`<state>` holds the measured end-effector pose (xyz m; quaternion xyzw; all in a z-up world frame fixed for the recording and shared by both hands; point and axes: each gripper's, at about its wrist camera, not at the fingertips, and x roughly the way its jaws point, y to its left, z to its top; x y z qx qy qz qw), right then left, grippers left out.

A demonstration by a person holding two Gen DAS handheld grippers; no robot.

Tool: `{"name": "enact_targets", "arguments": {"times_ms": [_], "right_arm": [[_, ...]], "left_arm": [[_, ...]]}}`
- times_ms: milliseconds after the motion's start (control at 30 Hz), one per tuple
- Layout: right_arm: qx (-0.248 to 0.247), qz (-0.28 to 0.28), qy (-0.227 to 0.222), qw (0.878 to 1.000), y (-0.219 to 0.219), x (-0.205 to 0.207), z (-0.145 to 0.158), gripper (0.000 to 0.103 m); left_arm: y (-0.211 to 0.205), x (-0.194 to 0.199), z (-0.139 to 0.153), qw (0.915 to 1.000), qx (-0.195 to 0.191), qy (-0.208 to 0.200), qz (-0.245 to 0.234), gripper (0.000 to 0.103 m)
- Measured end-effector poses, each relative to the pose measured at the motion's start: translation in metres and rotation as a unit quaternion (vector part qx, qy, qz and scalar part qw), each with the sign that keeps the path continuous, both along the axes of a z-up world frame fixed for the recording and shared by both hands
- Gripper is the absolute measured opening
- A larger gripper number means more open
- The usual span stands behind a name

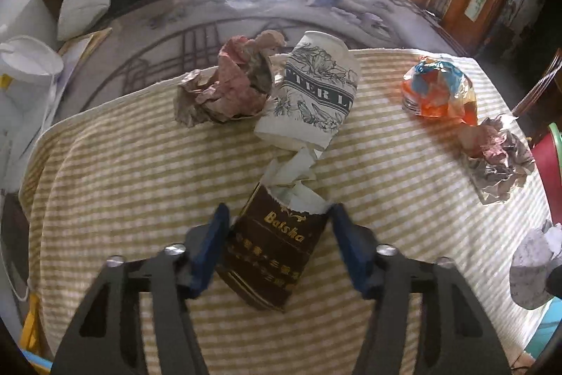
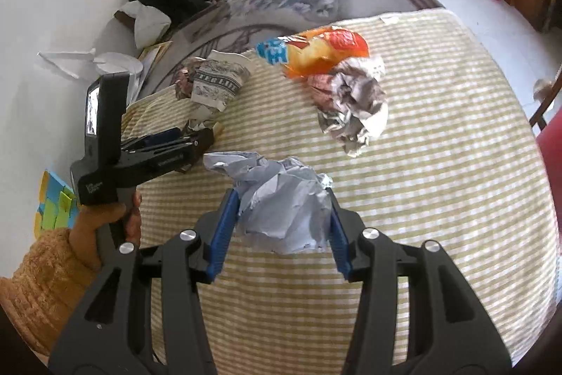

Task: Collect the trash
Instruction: 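Grasp the grey crumpled bag with the right tool while the left grasps the brown Baisha pack, then carry the grey bag and Baisha pack over the red bucket with both tools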

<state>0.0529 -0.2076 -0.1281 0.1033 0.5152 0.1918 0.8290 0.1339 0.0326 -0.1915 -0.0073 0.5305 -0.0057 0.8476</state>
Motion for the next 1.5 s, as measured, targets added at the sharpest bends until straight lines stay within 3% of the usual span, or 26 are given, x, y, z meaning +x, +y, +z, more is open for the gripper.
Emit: {"name": "enact_targets", "arguments": {"times_ms": [133, 333, 767, 1500], "right_arm": [[-0.004, 0.015, -0.022, 1.0, 0.003, -0.003, 0.011, 0.048], [-0.009, 0.001, -0.048, 0.999, -0.007, -0.003, 0.027, 0.049], [-0.008, -0.014, -0.1, 0.995, -0.02, -0.017, 0.059, 0.049], [0.009, -0.053, -0.126, 0.991, -0.052, -0.027, 0.076, 0.049]], "left_arm": [[0.007, -0.019, 0.017, 0.9992, -0.011, -0.016, 0.034, 0.042], [0.005, -0.05, 0.051, 0.9972, -0.026, -0.045, 0.054, 0.042], [-0.034, -0.07, 0.107, 0.9944, -0.044, -0.093, 0.025, 0.043], [-0.072, -0.078, 0.125, 0.9934, -0.039, -0.107, -0.018, 0.043]]}}
